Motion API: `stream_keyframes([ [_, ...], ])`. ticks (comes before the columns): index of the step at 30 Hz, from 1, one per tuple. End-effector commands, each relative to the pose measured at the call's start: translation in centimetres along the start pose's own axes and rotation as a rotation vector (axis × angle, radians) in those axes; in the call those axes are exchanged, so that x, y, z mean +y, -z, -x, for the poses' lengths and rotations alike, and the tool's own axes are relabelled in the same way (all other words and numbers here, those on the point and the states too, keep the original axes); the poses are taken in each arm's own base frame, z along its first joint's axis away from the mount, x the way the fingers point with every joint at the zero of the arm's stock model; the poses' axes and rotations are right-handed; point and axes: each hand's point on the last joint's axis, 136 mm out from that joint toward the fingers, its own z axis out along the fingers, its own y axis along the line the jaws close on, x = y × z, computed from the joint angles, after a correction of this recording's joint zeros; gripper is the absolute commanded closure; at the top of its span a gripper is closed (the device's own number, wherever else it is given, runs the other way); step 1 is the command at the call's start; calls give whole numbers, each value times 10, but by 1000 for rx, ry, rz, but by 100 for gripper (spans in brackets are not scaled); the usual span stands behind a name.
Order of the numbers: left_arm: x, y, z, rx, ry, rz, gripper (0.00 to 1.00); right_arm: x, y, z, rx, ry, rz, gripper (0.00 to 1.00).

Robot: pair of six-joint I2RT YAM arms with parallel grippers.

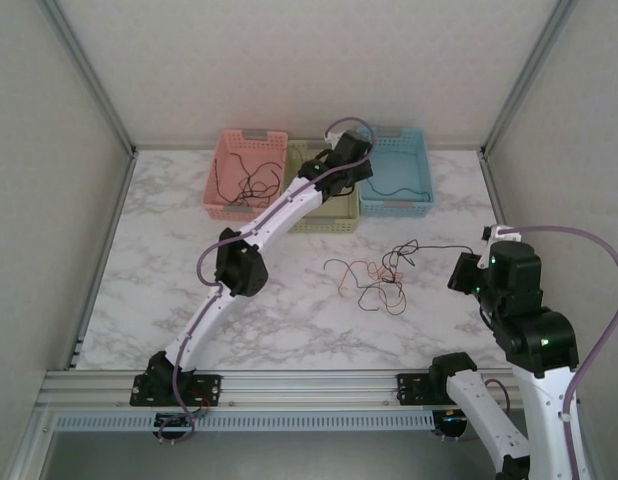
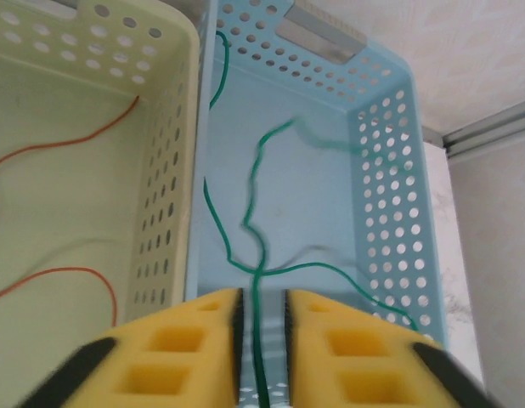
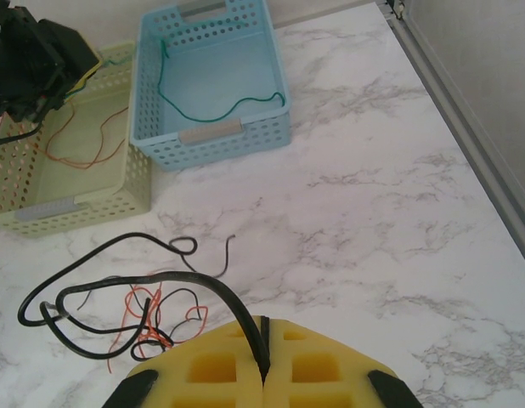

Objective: Untangle the cables
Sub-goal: Place the cable into the container, then untie the cable from multiple cables.

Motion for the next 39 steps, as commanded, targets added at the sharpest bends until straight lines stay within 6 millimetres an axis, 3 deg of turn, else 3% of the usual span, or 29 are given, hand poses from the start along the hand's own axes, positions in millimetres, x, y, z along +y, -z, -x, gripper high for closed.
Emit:
stream_keyframes([
  [1,-19,-9,-2,-19,37,-86,61,6,7,11,-30,-5,34,100],
  [7,-37,-15,-19,58,20,-201,40,8,3,8,-18,-17,42,100],
  [11,-53,13,-9,79,-62,-238,38,12,-4,3,-1,-31,60,100],
  [15,-77,70,21,49,-196,-285,37,18,-7,3,5,-51,89,100],
  [17,-93,112,37,47,-270,-340,37,23,-8,5,7,-61,112,100],
  [22,-113,230,43,79,-418,-524,40,47,-4,15,-1,-69,239,100],
  [24,-106,282,48,12,-440,-595,39,58,-4,19,-7,-78,300,100],
  [26,-85,332,49,-40,-469,-627,38,67,-7,22,-1,-105,340,100],
  [28,-61,371,40,-64,-511,-626,38,77,-10,26,12,-132,389,100],
  [30,-32,396,20,-65,-547,-628,37,89,-10,32,19,-157,447,100],
  [34,18,417,-24,-15,-592,-626,36,113,-4,45,29,-184,576,100],
  [39,49,419,-66,78,-636,-640,33,133,2,52,61,-213,687,100],
])
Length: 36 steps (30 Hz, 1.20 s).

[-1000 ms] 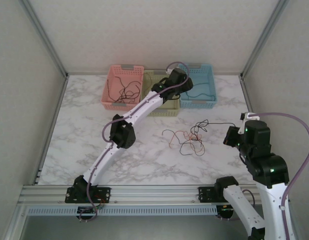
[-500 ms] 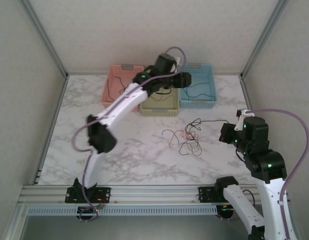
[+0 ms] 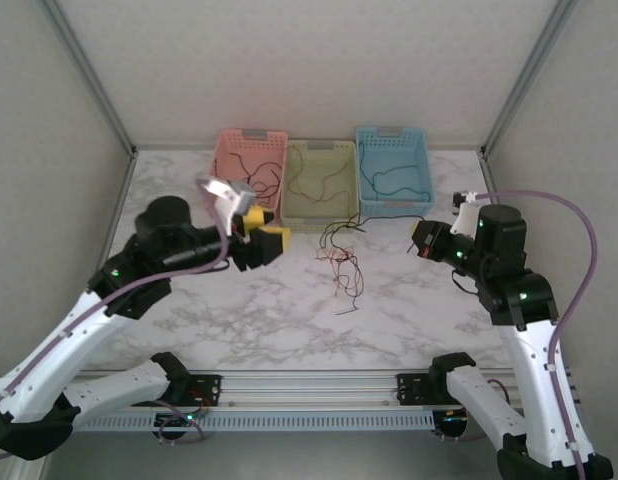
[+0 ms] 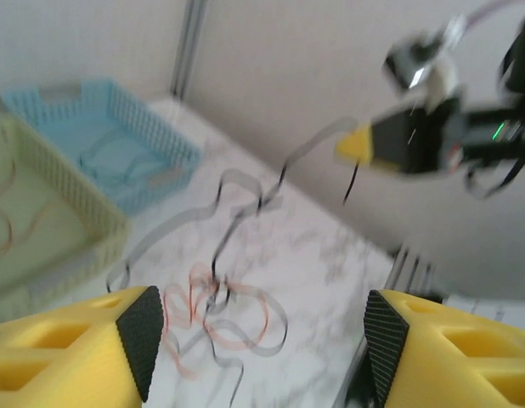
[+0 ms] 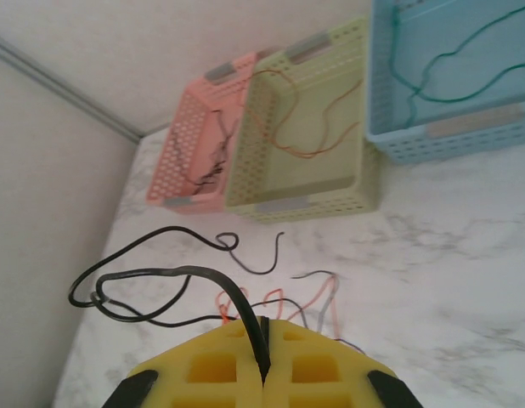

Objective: Untangle the cables
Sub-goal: Untie the cable from multiple cables.

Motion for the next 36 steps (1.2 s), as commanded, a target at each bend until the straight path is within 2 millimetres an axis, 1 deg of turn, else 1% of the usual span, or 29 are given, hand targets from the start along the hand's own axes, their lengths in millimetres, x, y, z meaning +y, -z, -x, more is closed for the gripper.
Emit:
stream_keyframes([
  [1,-2,-3,-43,119,-27,-53,31,36,8,14,-24,-24,161,100],
  [3,-3,-6,-56,149,-39,-80,30,39,5,14,-20,-52,189,100],
  [6,-2,-18,-65,173,-51,-98,29,44,3,14,-13,-82,226,100],
  [7,0,-22,-64,171,-63,-96,29,45,3,14,-9,-87,233,100],
  [10,2,-38,-51,141,-110,-96,29,45,0,13,2,-96,234,100],
  [16,14,-73,-55,205,-185,-65,30,44,0,9,10,-107,234,100],
  [23,13,-95,-39,144,-211,-78,32,41,-2,5,22,-108,225,100],
  [25,13,-103,-35,138,-223,-81,34,40,-2,4,25,-111,224,100],
  [28,19,-111,-28,111,-247,-52,36,40,-2,2,30,-114,225,100],
  [32,22,-124,-23,101,-268,-49,39,40,-2,0,37,-111,219,100],
  [36,27,-129,-21,85,-274,-24,51,39,0,-1,38,-109,218,100],
])
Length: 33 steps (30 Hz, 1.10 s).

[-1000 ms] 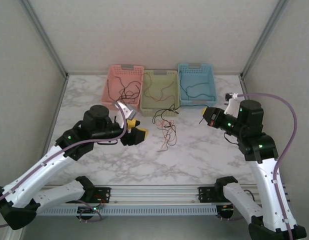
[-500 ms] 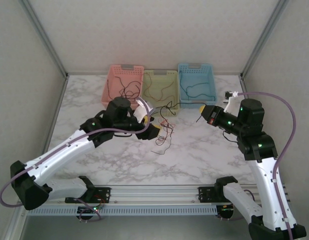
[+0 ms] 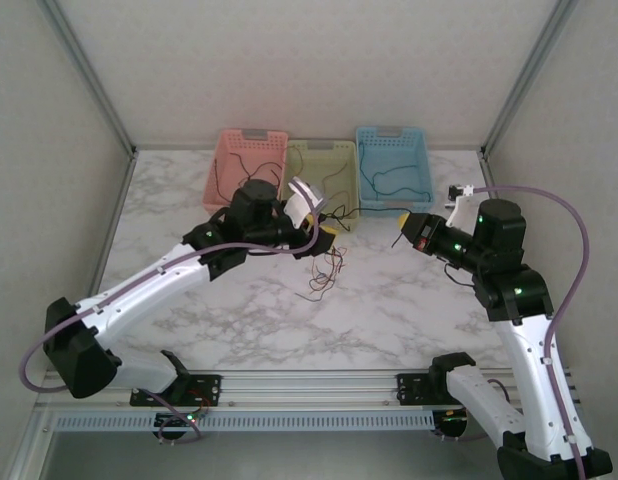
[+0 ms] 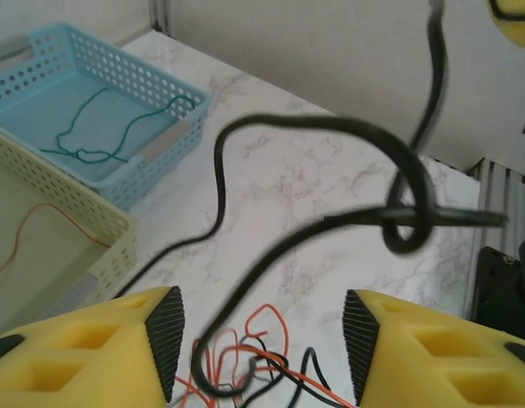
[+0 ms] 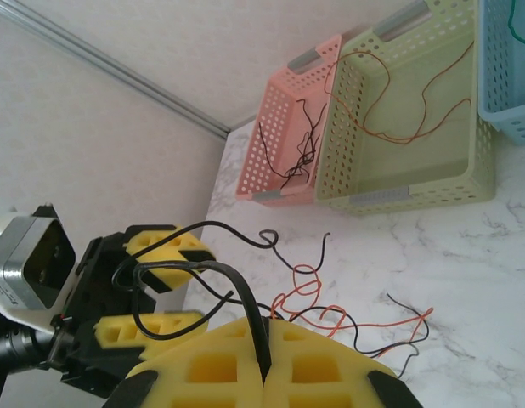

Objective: Untangle the cables
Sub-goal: Untie the cable from multiple cables.

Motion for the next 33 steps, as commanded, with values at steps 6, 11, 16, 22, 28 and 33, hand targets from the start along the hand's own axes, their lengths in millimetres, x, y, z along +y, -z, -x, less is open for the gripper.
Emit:
stream_keyframes([
  [6,2,-7,22,-92,-32,16,70,6,3,-6,14,12,27,100],
  [11,2,-9,25,-120,-17,8,88,5,3,-6,14,13,22,100],
  [16,5,0,15,-96,-7,46,100,3,4,-5,7,21,7,100],
  [22,6,35,-1,-65,45,109,100,-3,7,6,-49,40,-42,100],
  [28,21,108,-4,-83,114,324,100,-53,3,22,-103,85,-311,100],
  [33,38,164,-16,-60,140,513,100,-95,10,19,-126,134,-505,100],
])
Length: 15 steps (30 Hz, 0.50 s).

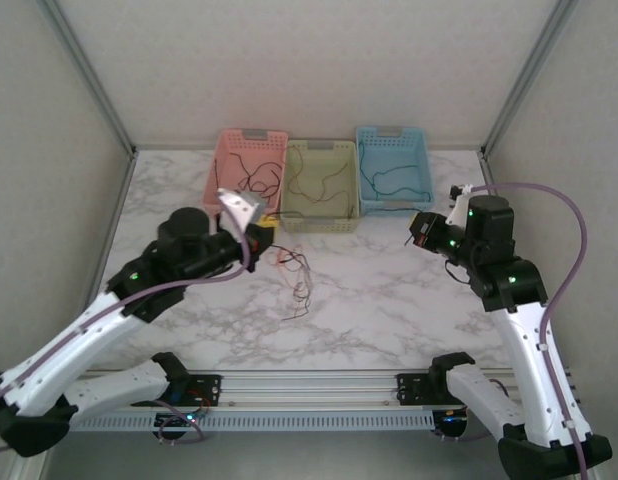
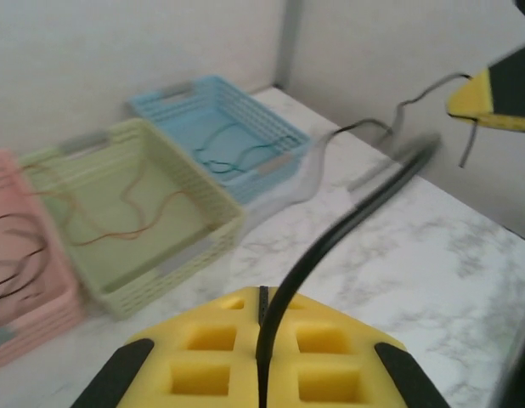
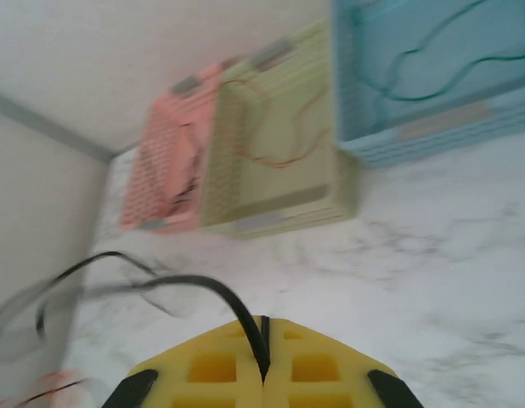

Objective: Untangle the cables
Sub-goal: Untie the cable from multiple cables, then place the cable in the container.

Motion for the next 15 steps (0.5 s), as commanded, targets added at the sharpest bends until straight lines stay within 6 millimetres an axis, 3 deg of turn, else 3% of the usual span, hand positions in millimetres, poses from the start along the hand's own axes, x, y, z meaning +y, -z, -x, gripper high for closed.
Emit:
stream_keyframes([
  [1,38,27,-19,86,24,209,100,-38,3,1,-58,62,-185,100],
  [3,43,40,-21,75,22,233,100,-42,-2,-6,-30,66,-193,100],
  [6,45,48,-26,65,19,236,100,-26,-8,-14,4,57,-84,100],
  [9,53,51,-34,74,7,276,100,-3,-8,-13,12,45,33,100],
  [15,76,53,-48,123,-17,396,100,20,-1,-2,25,13,113,100],
])
